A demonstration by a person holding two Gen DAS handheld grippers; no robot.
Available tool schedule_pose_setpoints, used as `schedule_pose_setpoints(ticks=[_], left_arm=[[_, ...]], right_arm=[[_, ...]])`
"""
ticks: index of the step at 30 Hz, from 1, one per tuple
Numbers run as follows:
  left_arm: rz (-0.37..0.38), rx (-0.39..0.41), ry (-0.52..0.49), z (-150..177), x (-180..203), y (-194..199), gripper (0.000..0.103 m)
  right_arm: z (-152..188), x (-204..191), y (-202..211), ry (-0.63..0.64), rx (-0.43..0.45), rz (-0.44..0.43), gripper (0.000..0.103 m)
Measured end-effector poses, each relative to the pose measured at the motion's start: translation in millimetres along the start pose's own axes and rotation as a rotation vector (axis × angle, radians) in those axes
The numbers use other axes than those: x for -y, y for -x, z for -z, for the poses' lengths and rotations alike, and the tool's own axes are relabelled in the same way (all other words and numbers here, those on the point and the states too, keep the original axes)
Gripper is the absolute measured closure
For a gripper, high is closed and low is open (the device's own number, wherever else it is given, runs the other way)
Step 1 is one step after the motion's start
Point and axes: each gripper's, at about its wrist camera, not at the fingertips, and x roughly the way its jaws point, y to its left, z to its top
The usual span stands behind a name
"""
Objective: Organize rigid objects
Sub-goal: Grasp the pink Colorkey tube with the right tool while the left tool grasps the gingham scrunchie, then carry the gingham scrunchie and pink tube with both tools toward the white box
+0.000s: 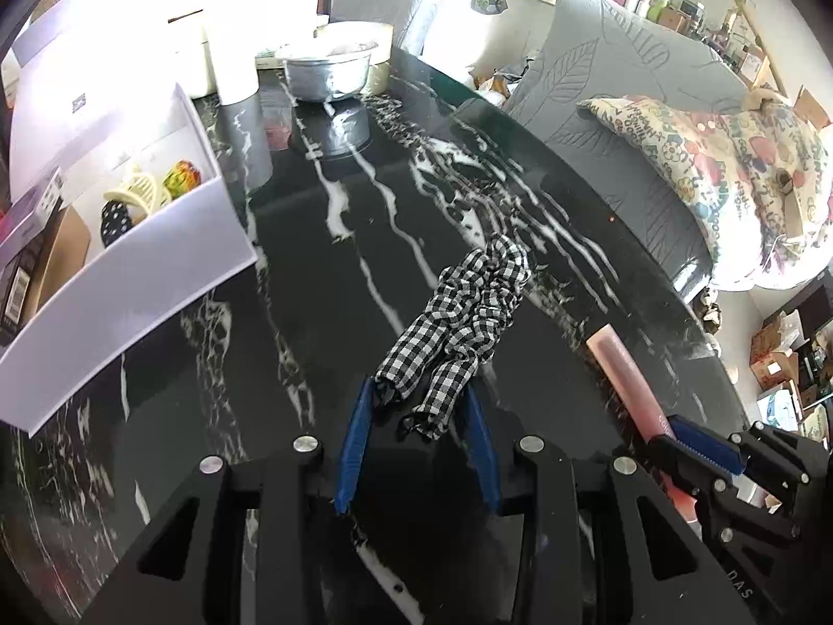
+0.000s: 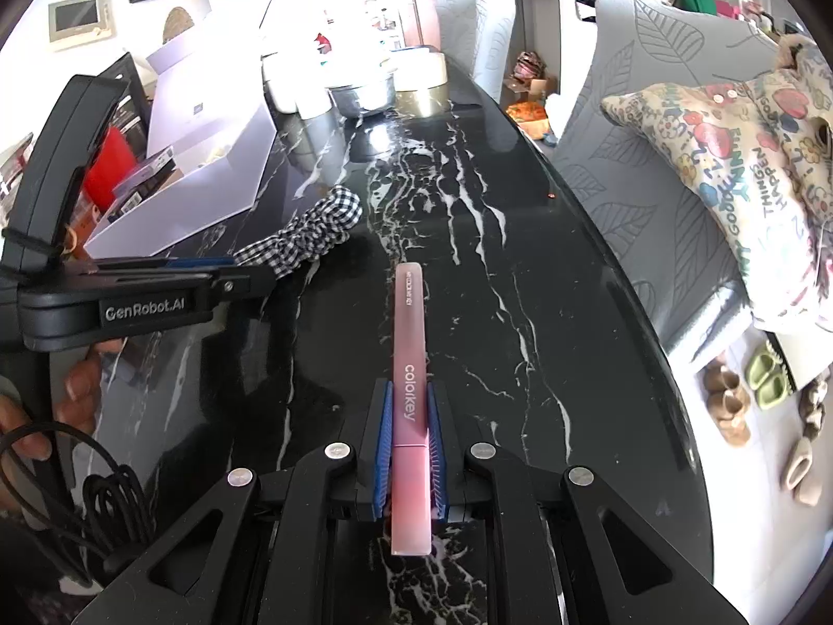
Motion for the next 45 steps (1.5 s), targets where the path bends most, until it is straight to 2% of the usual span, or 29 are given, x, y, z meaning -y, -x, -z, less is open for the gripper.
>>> schedule_pose_setpoints(ticks=[7, 8, 10, 11, 12, 15, 20, 27, 29, 32, 34, 36, 37, 38, 45], left_arm=[[0.000, 0.021, -0.042, -12, 5, 2, 0.067], [0.016, 0.021, -0.056, -13, 6, 3, 0.061], [0.028, 0.026, -0.074, -16, 8, 3, 0.035], [0.025, 0.034, -0.084, -18, 10, 2, 0.013], [0.018, 0.045, -0.093, -19, 12, 2, 0.007], [0.013, 0.050, -0.115, -26, 16, 1, 0.007], [0.026, -0.005, -0.167, -36, 25, -22, 0.007], [0.025, -0.052, -0.142, -37, 24, -42, 0.007], [-0.002, -0.061, -0.139, -38, 23, -45, 0.007], [-0.017, -0.059, -0.164, -38, 27, -46, 0.010], [-0.027, -0.035, -0.174, -37, 29, -43, 0.023], [-0.021, -0.011, -0.178, -36, 30, -40, 0.055], [-0.013, -0.002, -0.184, -36, 31, -38, 0.066], [-0.021, -0.007, -0.197, -35, 34, -36, 0.071], [0.009, -0.017, -0.183, -34, 35, -31, 0.072]], right_arm=[[-6, 7, 1, -0.016, 0.005, -0.010, 0.090], [-7, 8, 1, -0.017, 0.005, -0.012, 0.090], [-9, 9, 2, -0.019, 0.007, -0.019, 0.090], [-10, 10, 2, -0.020, 0.008, -0.021, 0.090], [-11, 11, 1, -0.022, 0.009, -0.022, 0.090], [-14, 12, 1, -0.023, 0.012, -0.017, 0.090], [-17, 16, -1, -0.031, 0.011, -0.016, 0.090], [-19, 20, -5, -0.036, 0.000, -0.008, 0.090], [-20, 22, -6, -0.039, -0.002, -0.007, 0.090], [-22, 23, -7, -0.037, -0.002, 0.001, 0.090], [-23, 24, -7, -0.036, -0.001, 0.004, 0.090], [-23, 24, -8, -0.034, -0.001, 0.007, 0.090], [-23, 24, -8, -0.033, -0.001, 0.009, 0.090], [-23, 24, -8, -0.035, -0.001, 0.009, 0.090], [-23, 23, -4, -0.031, 0.019, 0.023, 0.090]])
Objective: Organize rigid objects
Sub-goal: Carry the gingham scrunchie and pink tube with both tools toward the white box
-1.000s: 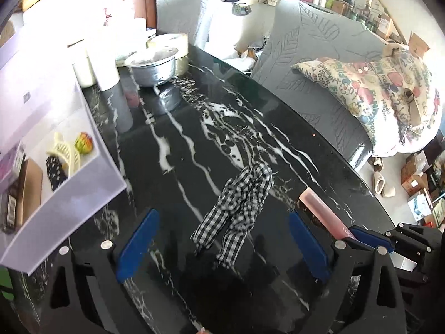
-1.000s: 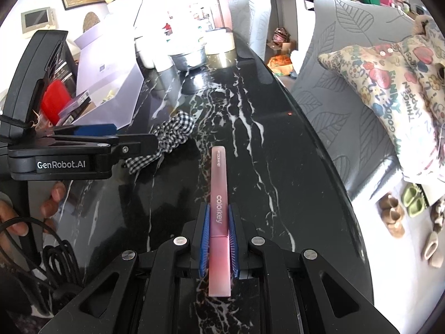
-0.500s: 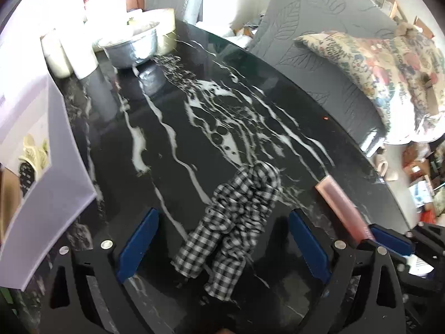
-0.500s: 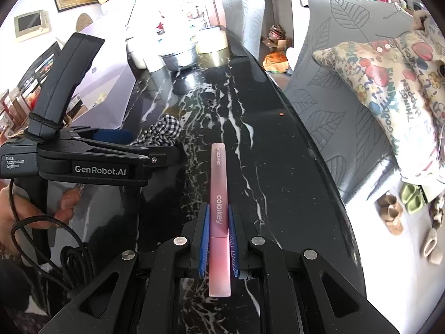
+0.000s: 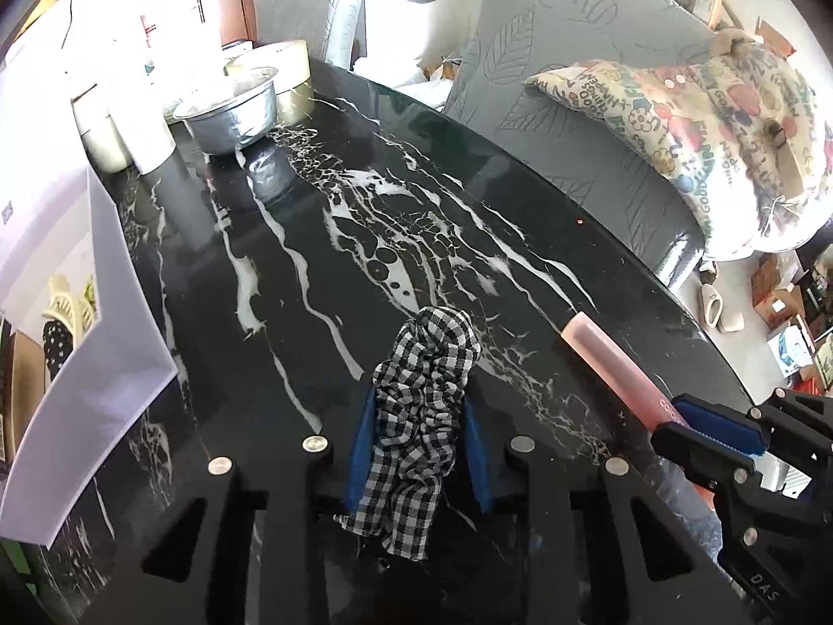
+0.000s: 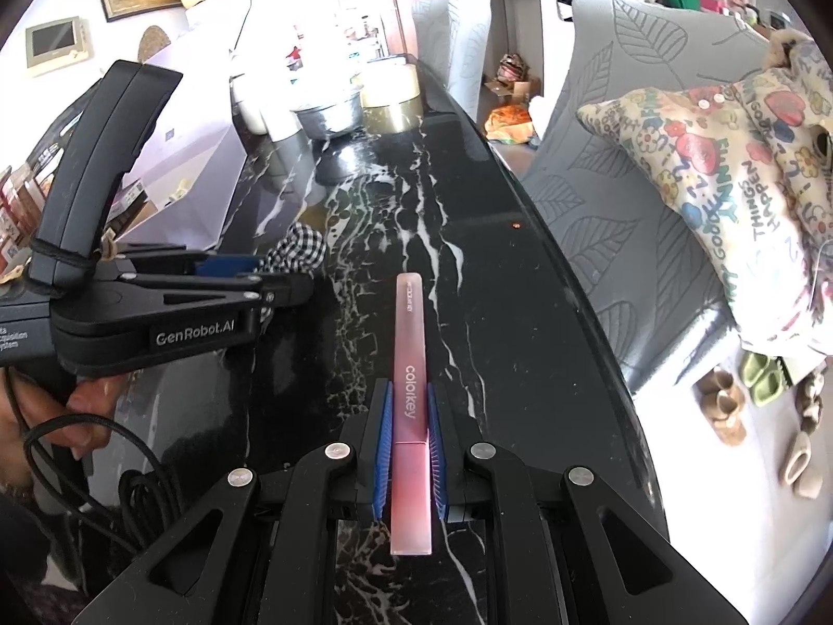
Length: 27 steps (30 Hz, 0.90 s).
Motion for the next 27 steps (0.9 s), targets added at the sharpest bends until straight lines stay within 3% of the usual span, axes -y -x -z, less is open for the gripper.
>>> schedule_pose_setpoints(ticks=[12, 27], left_arm=[[0.015, 0.037, 0.038, 18, -9, 33, 0.072], [-0.006, 0.107, 0.109, 43, -39, 75, 0.072]], right_arm=[[-2, -10, 9, 0.008, 0.027, -0.010, 0.090], [-4, -53, 3, 0.097, 0.031, -0.063, 0.090]])
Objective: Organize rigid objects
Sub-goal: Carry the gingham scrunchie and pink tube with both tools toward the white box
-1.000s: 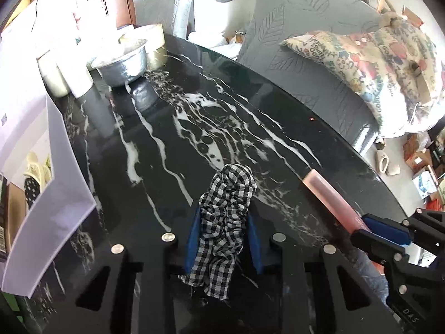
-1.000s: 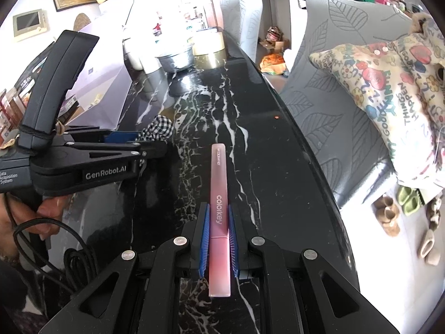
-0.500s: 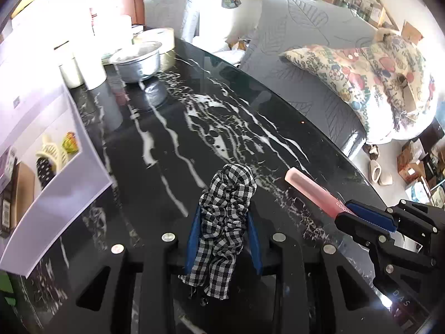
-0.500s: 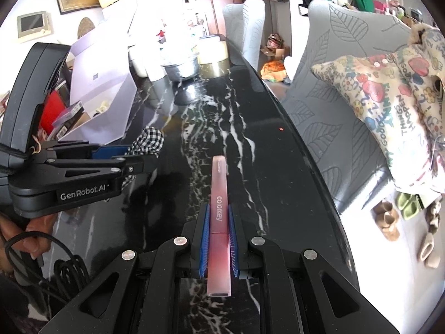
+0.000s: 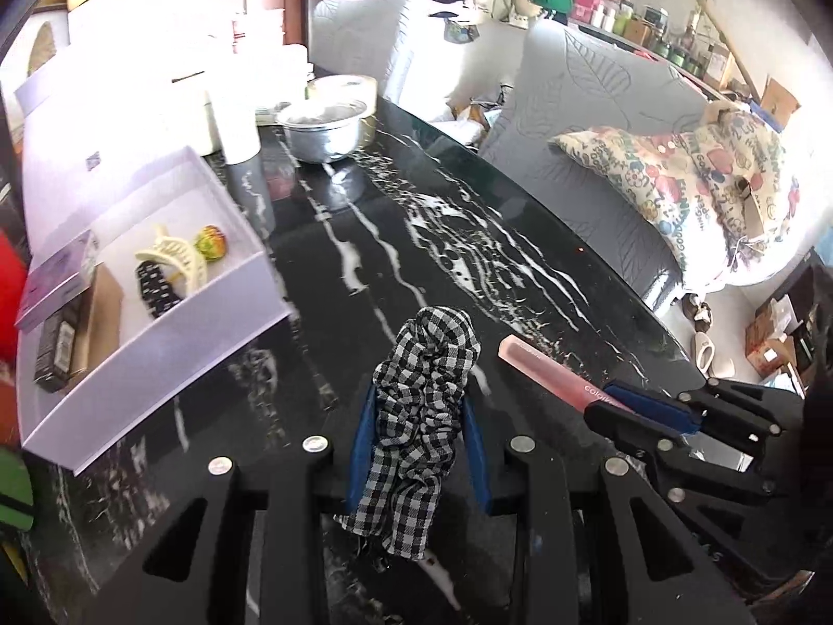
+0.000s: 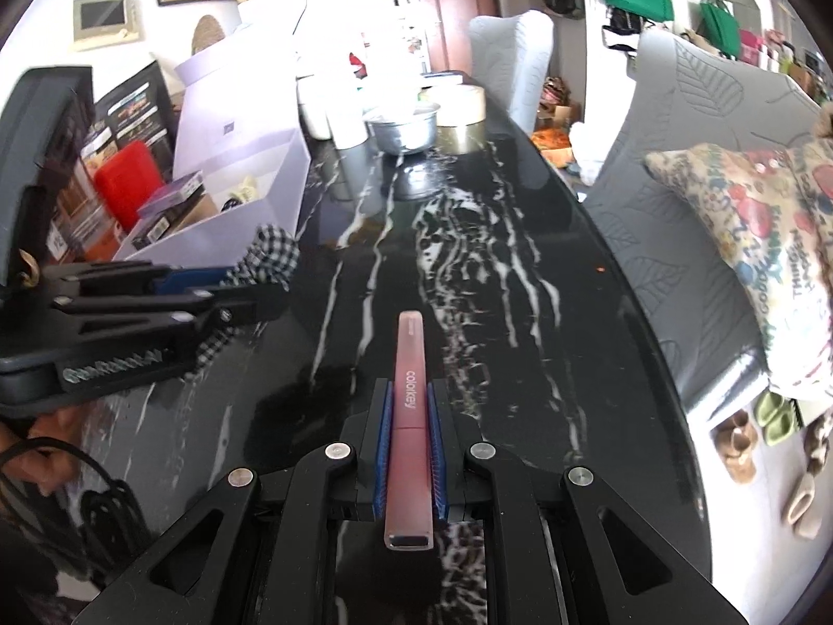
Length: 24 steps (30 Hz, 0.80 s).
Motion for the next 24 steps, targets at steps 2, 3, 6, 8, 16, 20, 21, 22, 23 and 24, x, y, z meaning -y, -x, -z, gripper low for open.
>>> schedule_pose_setpoints(ticks=[2, 3, 6, 8, 16, 20, 21, 22, 23, 24], left_arm=[[-0.004, 0.002, 0.008, 2, -4, 3, 0.072], [-0.005, 0.002, 0.012, 4, -5, 4, 0.072], [-0.005, -0.001, 0.022, 8, -9, 6, 0.072], [-0.005, -0.002, 0.026, 10, -11, 7, 0.072], [-0.012, 0.008, 0.041, 11, -16, 12, 0.072], [-0.020, 0.011, 0.046, 12, -17, 14, 0.072], [-0.021, 0.012, 0.049, 13, -18, 15, 0.072], [-0.021, 0.013, 0.053, 13, -20, 16, 0.072], [-0.023, 0.015, 0.056, 14, -21, 18, 0.072], [-0.025, 0.017, 0.058, 14, -22, 19, 0.072]], right_arm=[[2, -5, -4, 0.010, -0.010, 0.003, 0.090], [3, -6, -6, 0.013, -0.014, 0.005, 0.090], [8, -10, -13, 0.019, -0.038, 0.013, 0.090], [11, -11, -19, 0.022, -0.056, 0.020, 0.090], [7, -17, -29, 0.061, -0.060, 0.059, 0.089], [3, -26, -35, 0.107, -0.047, 0.093, 0.090], [2, -27, -36, 0.113, -0.049, 0.090, 0.090], [2, -28, -35, 0.109, -0.047, 0.074, 0.090], [2, -28, -34, 0.101, -0.045, 0.063, 0.090], [1, -28, -32, 0.093, -0.039, 0.056, 0.090]])
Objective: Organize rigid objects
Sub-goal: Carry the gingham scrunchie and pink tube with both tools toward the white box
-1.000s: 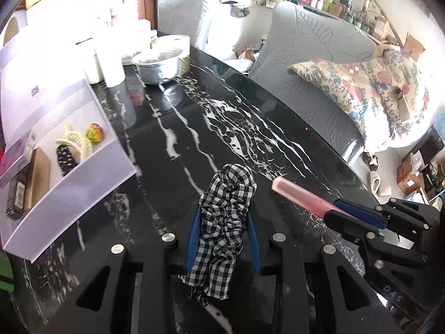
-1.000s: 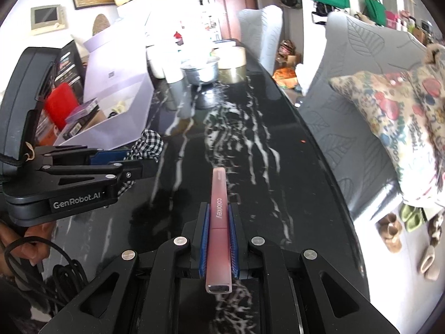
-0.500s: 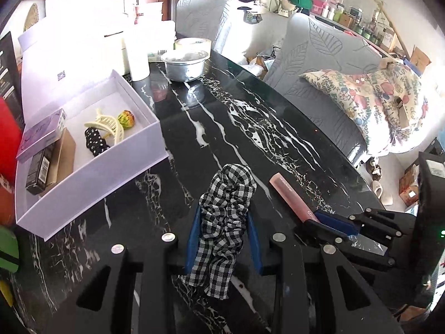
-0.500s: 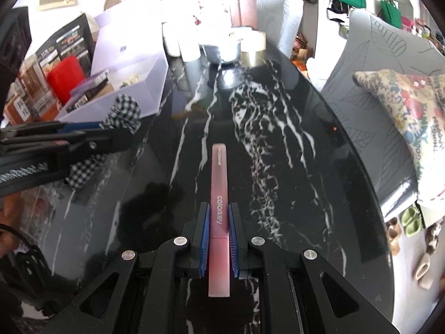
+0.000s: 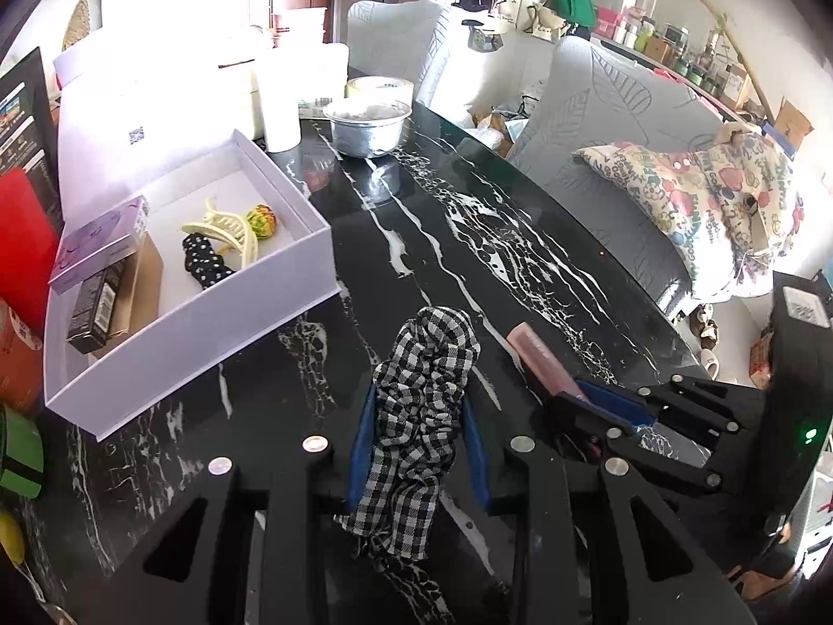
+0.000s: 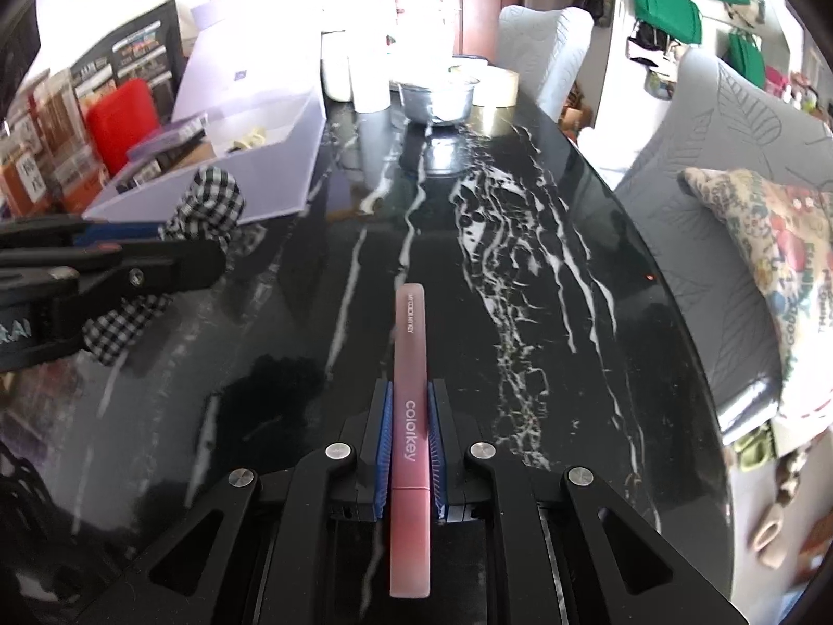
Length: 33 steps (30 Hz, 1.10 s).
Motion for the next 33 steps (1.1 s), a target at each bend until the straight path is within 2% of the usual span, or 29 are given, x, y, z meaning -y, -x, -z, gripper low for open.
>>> schedule_pose_setpoints(ticks=[5, 11, 20, 33], left_arm=[[-0.008, 0.022, 0.017, 0, -8, 11, 0.072], [-0.032, 0.060, 0.042, 3, -19, 30, 0.072], [-0.100, 0.120, 0.107, 16, -43, 63, 0.072], [-0.206, 0.161, 0.207, 42, -78, 98, 0.072]], right_arm=[[-6, -4, 16, -0.008, 0.036, -0.015, 0.090], [-17, -25, 36, 0.043, 0.082, -0.045, 0.090], [-28, -60, 47, 0.125, 0.121, -0.124, 0.090], [-30, -112, 56, 0.234, 0.139, -0.251, 0.090]])
